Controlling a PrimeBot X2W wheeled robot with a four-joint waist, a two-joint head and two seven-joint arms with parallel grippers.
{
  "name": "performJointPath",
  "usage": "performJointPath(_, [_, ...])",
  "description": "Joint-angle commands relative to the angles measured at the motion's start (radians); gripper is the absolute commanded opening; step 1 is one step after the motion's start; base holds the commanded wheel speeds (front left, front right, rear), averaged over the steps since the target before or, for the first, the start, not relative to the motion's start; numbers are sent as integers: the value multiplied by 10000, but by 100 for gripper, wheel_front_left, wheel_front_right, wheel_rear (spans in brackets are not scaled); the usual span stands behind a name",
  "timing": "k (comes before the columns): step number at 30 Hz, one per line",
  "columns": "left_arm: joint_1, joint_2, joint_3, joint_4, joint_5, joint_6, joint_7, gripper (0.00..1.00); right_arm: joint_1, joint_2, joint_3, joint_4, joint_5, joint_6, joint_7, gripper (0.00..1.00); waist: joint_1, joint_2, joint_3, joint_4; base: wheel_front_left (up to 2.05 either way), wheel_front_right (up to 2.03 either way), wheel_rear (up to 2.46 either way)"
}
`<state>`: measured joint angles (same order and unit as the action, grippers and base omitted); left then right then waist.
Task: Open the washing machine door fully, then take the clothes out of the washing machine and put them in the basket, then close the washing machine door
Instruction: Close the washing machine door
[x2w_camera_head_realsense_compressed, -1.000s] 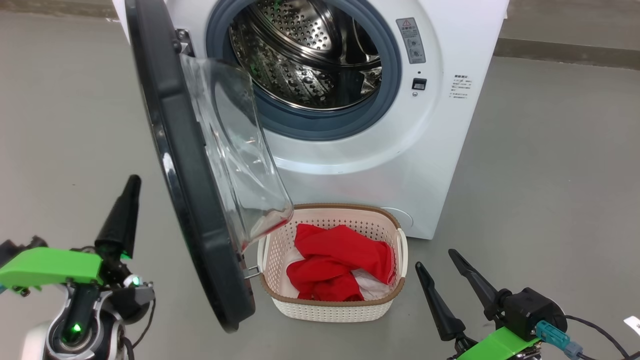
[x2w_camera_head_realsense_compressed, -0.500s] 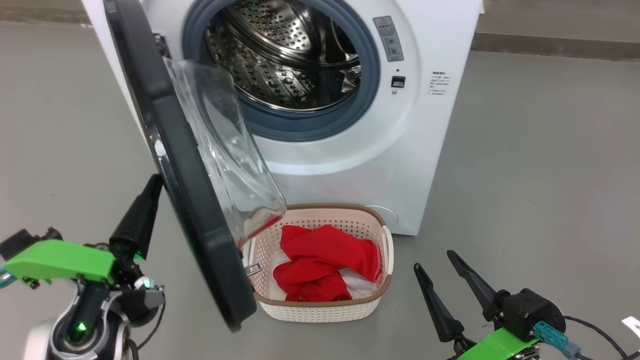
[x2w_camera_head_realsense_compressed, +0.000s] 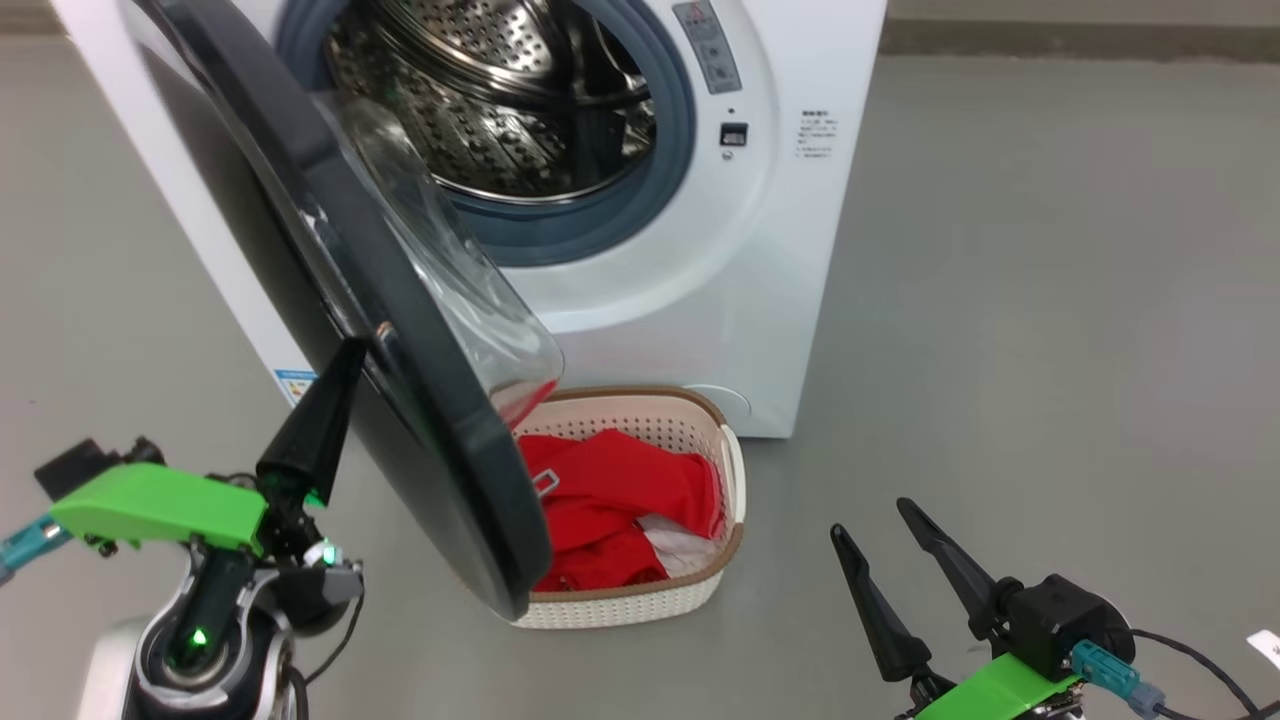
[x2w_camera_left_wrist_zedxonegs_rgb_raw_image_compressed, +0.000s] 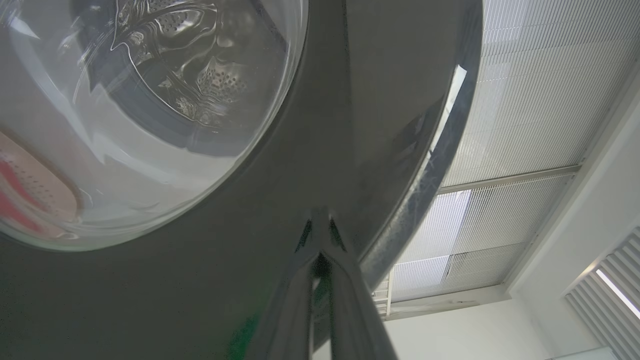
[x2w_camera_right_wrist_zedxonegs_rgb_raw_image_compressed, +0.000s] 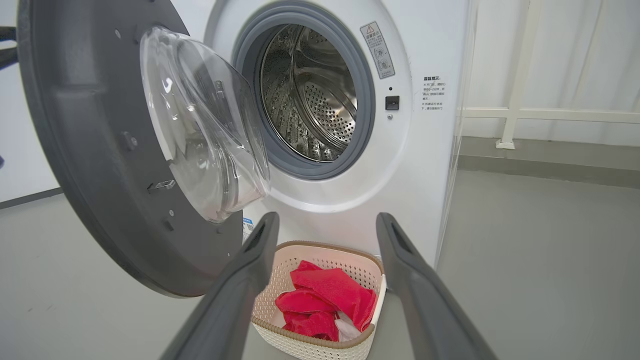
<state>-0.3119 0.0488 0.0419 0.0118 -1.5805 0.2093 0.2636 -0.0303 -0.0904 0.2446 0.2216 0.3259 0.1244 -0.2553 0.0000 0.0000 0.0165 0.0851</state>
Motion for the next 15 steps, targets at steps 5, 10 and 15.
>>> performJointPath(5, [-962,61,77,27,-177,-348,-293,0,-600,-110,267,-275,235,63,-65,100,0,0,414,-477,0,0,0])
performJointPath(10, [-1456,41,-25,367,-322,-484,-506,0,-726,-134,259,-291,245,63,-65,100,0,0,646,-840,0,0,0])
performJointPath(15, [-1943,33,-51,636,-411,-644,-676,0,-830,-126,246,-323,250,63,-65,100,0,0,886,-1202,0,0,0])
